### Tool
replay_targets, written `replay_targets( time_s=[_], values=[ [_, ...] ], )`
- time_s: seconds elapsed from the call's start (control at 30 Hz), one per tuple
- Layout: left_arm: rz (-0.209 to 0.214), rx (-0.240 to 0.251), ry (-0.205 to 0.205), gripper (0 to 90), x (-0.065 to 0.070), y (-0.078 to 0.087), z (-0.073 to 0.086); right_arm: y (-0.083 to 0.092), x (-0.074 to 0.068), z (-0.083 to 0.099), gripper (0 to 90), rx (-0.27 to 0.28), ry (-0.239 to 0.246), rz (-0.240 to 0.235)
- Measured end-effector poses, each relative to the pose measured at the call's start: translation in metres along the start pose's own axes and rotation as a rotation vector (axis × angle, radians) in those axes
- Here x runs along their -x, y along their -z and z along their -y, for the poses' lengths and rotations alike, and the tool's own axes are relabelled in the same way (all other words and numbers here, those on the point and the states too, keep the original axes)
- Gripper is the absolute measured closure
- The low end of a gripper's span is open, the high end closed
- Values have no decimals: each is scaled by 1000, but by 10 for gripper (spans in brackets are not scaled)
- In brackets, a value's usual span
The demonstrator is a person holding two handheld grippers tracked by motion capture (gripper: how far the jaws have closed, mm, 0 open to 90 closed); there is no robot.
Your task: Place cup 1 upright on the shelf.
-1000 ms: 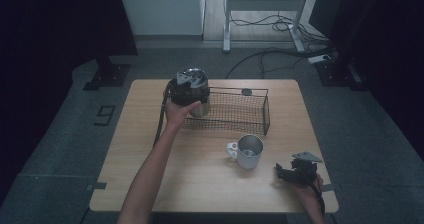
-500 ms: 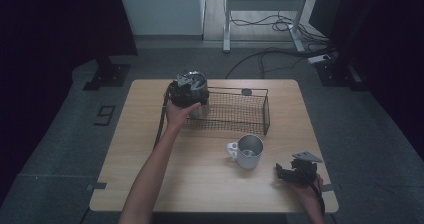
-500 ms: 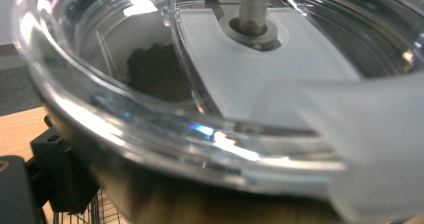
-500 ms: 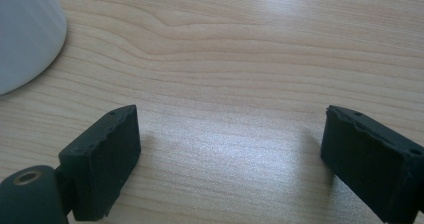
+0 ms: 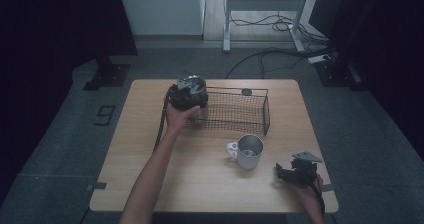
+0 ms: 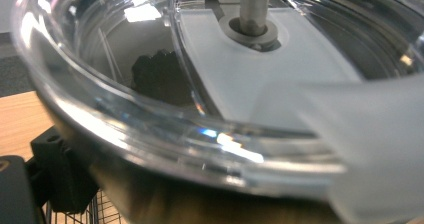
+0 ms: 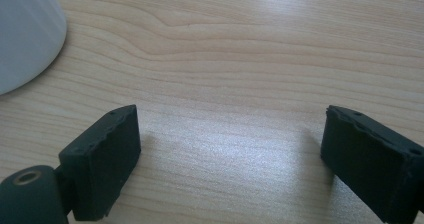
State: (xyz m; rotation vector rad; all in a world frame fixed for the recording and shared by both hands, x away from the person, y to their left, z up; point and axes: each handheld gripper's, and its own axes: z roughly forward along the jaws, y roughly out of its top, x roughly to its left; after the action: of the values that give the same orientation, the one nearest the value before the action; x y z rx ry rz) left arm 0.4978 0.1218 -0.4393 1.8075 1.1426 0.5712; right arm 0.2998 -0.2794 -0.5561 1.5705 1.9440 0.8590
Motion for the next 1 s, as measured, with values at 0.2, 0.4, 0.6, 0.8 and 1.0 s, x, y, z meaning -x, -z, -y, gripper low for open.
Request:
replay_targets(
  time_s=[0.2, 0.4, 0.6, 0.8, 1.0],
  values=[
    [-4, -13, -3, 39, 2, -5, 4, 0, 0, 0, 87, 0, 0, 0],
    [-5, -20, -4, 39, 3, -8, 6, 0, 0, 0, 88, 0, 0, 0],
    [-17, -34, -9, 39, 3, -12, 9, 0, 0, 0, 88, 0, 0, 0],
    [-16, -44, -4, 39, 2, -16, 12, 0, 0, 0, 88, 0, 0, 0],
    [-23, -55, -11, 39, 3, -20, 15, 0, 0, 0, 88, 0, 0, 0]
  ],
)
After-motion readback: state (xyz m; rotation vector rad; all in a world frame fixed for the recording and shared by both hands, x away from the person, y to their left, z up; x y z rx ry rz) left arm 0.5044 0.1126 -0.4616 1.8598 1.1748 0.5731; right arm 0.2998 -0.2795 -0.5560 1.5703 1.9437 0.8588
